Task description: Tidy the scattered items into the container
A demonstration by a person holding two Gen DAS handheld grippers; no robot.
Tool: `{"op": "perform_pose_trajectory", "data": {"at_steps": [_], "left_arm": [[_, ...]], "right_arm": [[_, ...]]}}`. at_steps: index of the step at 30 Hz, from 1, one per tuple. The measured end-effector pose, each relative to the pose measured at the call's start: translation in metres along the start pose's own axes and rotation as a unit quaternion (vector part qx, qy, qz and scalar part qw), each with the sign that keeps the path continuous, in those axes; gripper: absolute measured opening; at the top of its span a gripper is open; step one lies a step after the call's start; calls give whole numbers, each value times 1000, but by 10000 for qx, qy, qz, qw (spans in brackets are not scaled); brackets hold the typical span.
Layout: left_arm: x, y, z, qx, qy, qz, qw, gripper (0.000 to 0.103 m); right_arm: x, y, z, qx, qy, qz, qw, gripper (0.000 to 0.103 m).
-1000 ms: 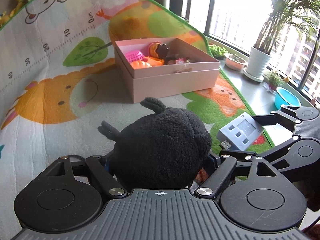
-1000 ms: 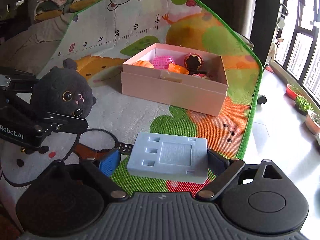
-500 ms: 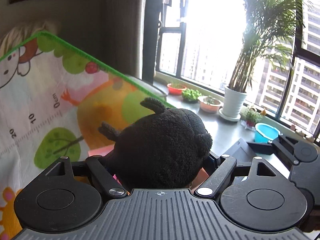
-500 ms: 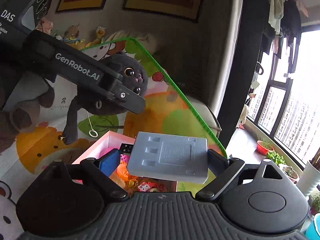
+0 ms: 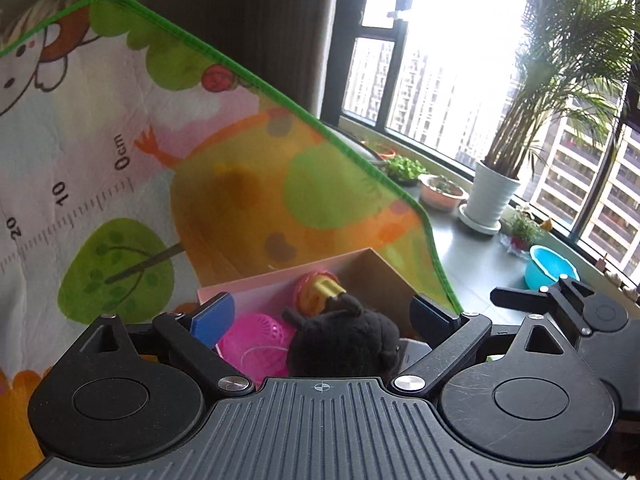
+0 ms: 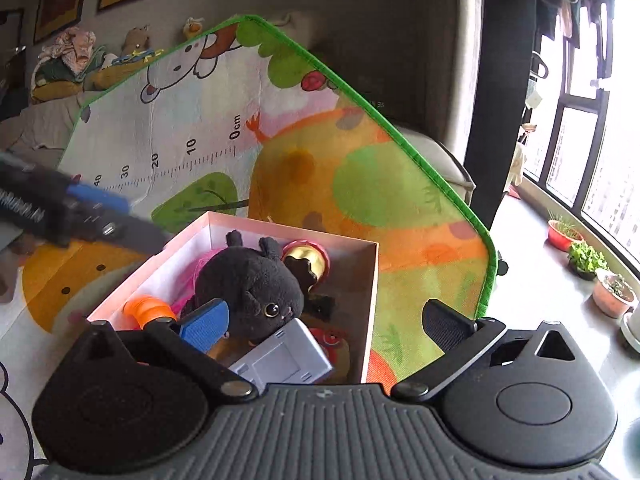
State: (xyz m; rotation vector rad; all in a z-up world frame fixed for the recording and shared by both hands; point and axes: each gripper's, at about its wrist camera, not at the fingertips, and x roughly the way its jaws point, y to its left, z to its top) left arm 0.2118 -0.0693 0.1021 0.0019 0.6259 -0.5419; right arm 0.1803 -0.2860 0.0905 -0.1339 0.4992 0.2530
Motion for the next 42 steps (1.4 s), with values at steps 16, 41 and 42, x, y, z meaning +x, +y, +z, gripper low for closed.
{"op": "perform_pose_trajectory", "data": {"at_steps": [16,41,42], "left_arm": [[-7,-7,-107,227,329,-445,9982,100],[-69,76,-118,-316,-151,-51,9994,101],[-69,76,-119,-308,-176,-38,9994,101]], "right_arm": [[78,-35,-1,2257,1217,1038,9610,103],[108,91,28,1468,1469,1108,9719,103],[103,88,25,1515,1421,1036,9727,103]]}}
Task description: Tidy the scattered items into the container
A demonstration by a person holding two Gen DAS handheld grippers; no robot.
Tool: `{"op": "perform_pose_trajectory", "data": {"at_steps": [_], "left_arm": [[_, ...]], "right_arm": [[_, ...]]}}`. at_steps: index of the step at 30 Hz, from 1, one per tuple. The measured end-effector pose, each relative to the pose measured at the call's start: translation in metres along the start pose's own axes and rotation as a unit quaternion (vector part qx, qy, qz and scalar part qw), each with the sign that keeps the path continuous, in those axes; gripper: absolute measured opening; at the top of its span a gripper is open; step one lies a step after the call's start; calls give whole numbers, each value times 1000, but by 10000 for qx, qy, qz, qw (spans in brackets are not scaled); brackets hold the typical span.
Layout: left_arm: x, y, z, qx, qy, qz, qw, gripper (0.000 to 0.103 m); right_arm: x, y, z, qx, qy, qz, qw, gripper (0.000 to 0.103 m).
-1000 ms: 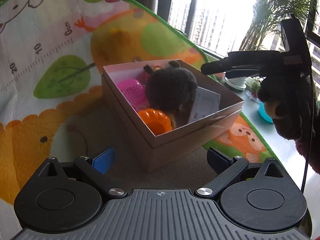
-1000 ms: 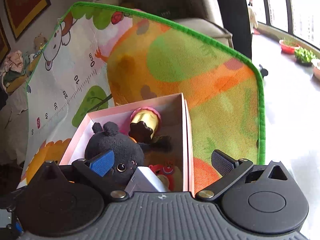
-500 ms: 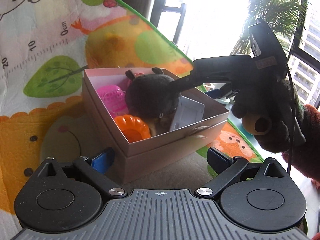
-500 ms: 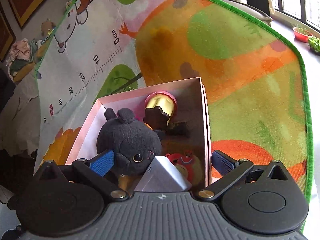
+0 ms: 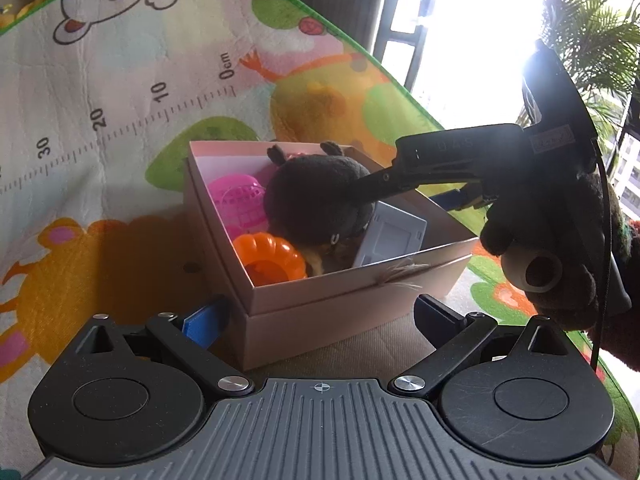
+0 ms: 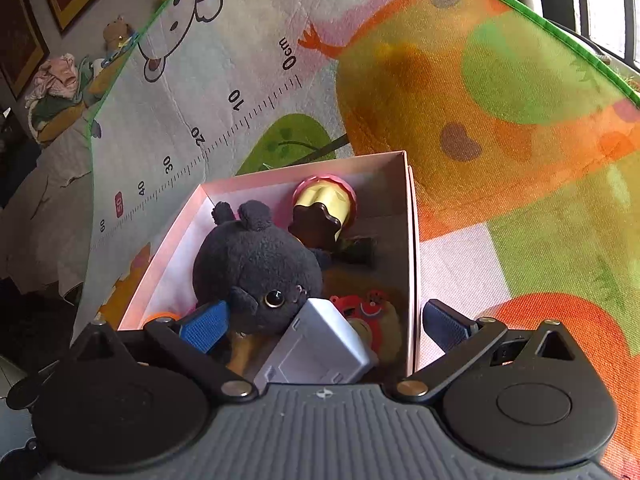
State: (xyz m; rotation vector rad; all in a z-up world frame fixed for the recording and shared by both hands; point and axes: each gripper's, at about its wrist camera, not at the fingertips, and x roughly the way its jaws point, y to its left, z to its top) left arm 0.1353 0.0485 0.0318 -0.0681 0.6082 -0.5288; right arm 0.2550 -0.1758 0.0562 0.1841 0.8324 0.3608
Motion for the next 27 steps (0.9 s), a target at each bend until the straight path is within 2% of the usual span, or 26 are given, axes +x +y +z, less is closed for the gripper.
{"op": "perform_pose_trajectory", "data": {"at_steps": [5,7,10,14,16,20,27], "left_arm": [[-6,-11,-9,-61,90,304,9995,103],[-10,-16,-15,-128,117,631,9979,103],[-17,-24,-28,-265,126,1184,9925,103],[-24,-33,-47,-296,197,1475,9884,103],[-21,-36,-51,-265,288,1672,9851,103],[-15,-38,-51,-317,373,2161,9751,103],[-14,-40,-52,-314,390,2244,9732,103]], "right_arm": [[-46,-8,-45,-86,-577,-677,9960,103],[-63,-8,-72,-150,-690,-802,9943,103],[-72,-4,-107,-123,-561,-893,9943,103],[-68,10,-140,-486,-437,-1188,9908,103],[-61,13,-143,-657,-353,-1457,9865,103],[-53,9,-137,-618,-257,-1460,9870,103],[-50,13,-139,-529,-349,-1559,9857,103]]}}
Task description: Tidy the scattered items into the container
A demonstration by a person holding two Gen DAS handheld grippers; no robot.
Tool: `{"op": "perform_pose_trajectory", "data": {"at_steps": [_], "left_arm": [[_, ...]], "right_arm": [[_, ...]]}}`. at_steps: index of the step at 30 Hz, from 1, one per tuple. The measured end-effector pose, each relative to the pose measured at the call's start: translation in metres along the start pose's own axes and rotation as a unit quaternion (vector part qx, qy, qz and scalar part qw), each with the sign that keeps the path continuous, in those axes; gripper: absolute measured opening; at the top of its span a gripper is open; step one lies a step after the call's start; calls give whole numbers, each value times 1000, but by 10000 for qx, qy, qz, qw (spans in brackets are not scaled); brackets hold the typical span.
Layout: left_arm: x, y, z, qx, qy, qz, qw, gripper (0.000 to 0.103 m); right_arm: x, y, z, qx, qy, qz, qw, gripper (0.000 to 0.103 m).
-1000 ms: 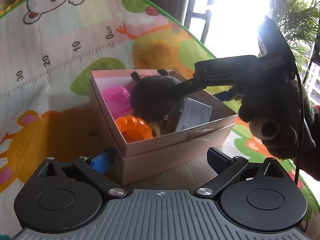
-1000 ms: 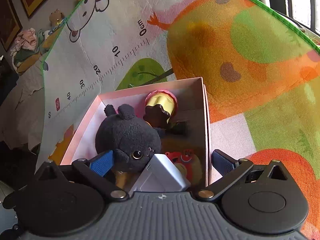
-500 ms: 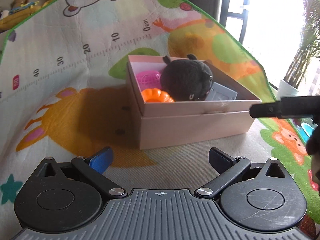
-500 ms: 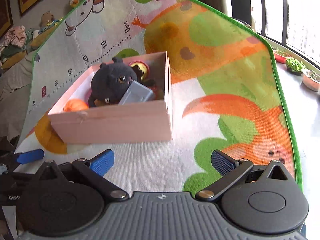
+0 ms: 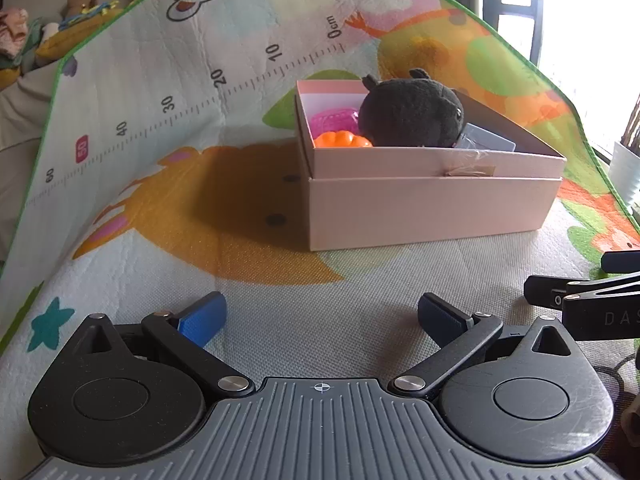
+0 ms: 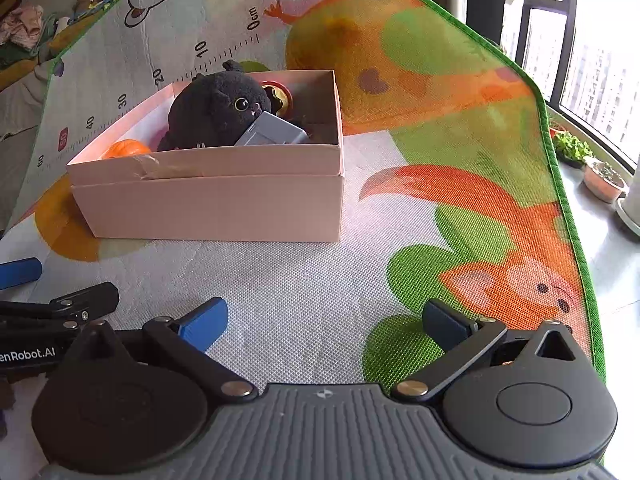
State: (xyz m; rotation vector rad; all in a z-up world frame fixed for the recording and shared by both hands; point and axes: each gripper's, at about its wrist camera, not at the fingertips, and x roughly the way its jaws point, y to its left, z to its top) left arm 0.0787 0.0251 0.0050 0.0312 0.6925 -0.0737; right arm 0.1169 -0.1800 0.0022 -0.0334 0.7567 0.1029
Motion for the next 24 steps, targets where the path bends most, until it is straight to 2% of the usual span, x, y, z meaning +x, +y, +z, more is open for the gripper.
{"op": "perform_pose_trajectory", "data": {"at_steps": [6,11,24], "left_arm": [[0,-2,1,-164,15,129,9998,103],[0,-5,1,-147,15,175,9997,103],[0,-5,1,-141,12,169,9998,103]], "right_arm": [[-6,4,-8,-147,-70,133,9998,103],[-9,6,-18,-261,-293,296,9988,103],[-9,12,-20,-268,-299,285,9988,103]]}}
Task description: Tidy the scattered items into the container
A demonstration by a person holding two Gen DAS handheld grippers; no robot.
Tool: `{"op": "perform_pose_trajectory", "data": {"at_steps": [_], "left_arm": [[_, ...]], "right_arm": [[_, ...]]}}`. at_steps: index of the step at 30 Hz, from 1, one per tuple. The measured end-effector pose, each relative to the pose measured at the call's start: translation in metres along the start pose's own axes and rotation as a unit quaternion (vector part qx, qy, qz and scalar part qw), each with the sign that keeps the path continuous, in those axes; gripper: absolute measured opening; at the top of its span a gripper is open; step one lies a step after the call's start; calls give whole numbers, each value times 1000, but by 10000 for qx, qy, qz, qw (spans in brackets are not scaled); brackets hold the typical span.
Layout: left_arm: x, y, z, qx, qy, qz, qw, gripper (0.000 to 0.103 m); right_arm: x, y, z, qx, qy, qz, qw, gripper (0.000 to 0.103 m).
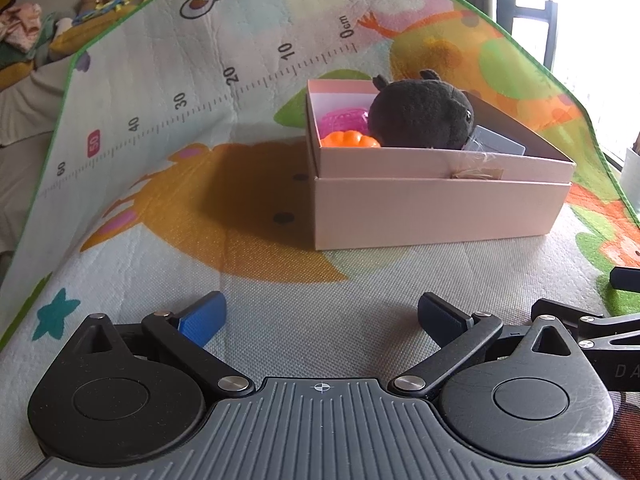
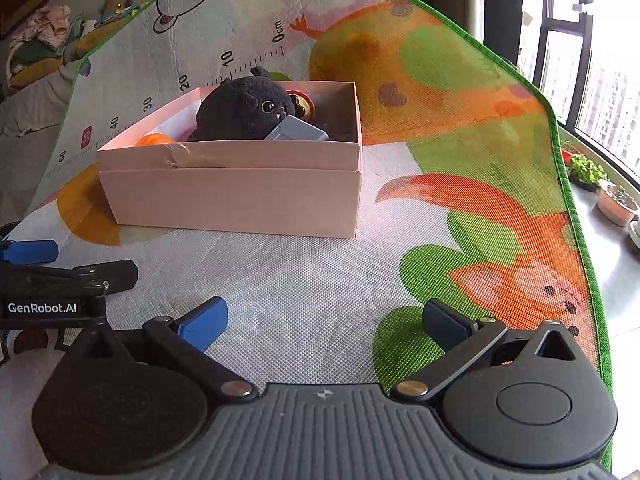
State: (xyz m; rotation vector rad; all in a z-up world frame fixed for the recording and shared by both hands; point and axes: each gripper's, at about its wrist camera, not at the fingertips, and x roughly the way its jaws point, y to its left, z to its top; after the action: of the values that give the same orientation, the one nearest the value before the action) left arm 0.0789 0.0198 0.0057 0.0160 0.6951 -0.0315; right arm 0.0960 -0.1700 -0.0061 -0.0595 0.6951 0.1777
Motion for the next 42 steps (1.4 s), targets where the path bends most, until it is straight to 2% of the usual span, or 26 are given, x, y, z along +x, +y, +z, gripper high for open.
{"op": "perform_pose_trajectory", "data": {"at_steps": [42], "left_arm": [[0,0,0,-2,-1,-2,10000,103]], "right_arm": [[0,-4,0,0,-2,3,10000,103]]}}
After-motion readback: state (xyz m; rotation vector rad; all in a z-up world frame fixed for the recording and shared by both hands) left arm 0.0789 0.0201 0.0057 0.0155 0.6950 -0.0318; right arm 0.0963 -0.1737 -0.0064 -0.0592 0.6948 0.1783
